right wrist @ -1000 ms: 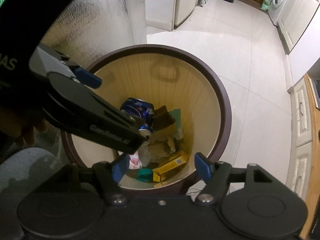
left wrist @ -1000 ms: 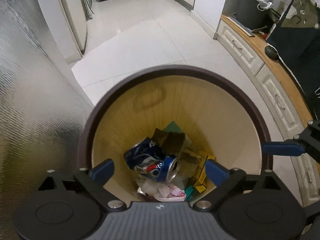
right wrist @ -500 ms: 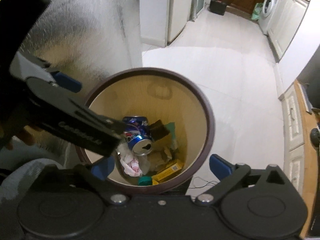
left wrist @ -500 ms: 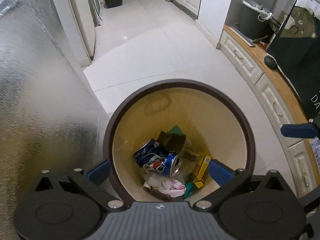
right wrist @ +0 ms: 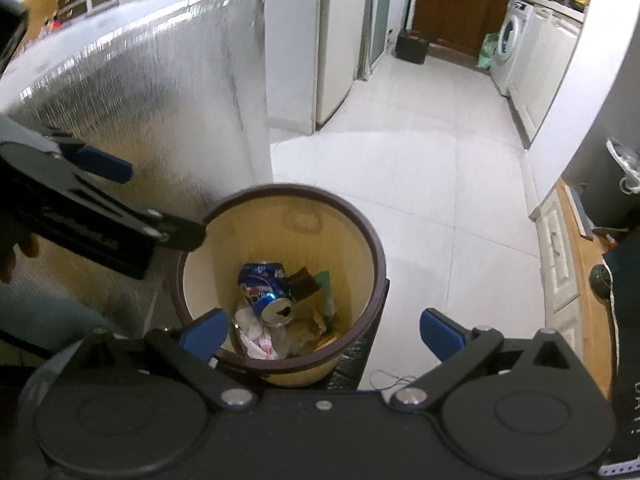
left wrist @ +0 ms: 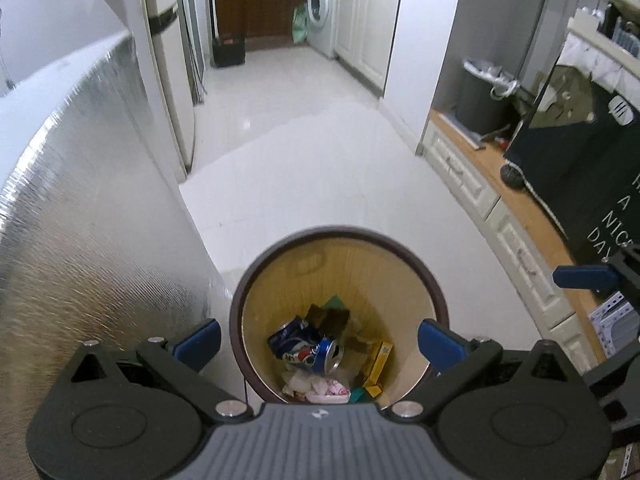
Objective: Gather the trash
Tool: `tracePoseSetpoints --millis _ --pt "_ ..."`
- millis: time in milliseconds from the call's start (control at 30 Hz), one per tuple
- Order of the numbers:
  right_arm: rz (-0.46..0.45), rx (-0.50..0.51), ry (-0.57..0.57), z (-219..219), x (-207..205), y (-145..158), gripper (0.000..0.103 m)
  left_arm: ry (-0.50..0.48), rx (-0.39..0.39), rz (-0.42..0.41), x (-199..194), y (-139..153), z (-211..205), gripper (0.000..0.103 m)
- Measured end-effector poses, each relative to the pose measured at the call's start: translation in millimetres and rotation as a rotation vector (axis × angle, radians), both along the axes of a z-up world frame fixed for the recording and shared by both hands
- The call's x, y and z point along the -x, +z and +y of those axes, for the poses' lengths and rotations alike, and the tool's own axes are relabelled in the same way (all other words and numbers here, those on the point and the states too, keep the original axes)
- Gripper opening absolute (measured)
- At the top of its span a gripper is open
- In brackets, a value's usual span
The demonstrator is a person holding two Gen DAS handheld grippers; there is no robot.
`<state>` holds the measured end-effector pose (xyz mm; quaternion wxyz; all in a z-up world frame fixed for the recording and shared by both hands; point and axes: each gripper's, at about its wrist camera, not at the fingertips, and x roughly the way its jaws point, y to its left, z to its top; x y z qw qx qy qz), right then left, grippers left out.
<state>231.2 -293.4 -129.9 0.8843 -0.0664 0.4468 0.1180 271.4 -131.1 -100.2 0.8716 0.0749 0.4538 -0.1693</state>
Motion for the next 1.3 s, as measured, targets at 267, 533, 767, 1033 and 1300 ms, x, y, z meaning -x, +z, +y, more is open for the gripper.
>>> tracePoseSetpoints --millis 267,533,767,1033,1300 --pt "-0.079 -0.056 -0.078 -13 28 35 0.103 -0.001 0.033 -0.093 32 40 17 0.103" --pt "-0.184 -0.091 -0.135 -9 60 78 0.103 0.036 0.077 -0.217 77 88 39 0.103" --pt "-0.252 -0.097 -0.196 2 95 106 0.103 0.095 0.079 -0.237 108 113 63 0.103" --pt "-0.287 -0.09 -0.276 13 135 124 0.103 0.119 0.063 -0.292 150 118 85 0.103" --pt "-0.349 -0.094 -0.314 26 170 125 0.103 0.198 0.025 -0.295 178 105 97 0.103"
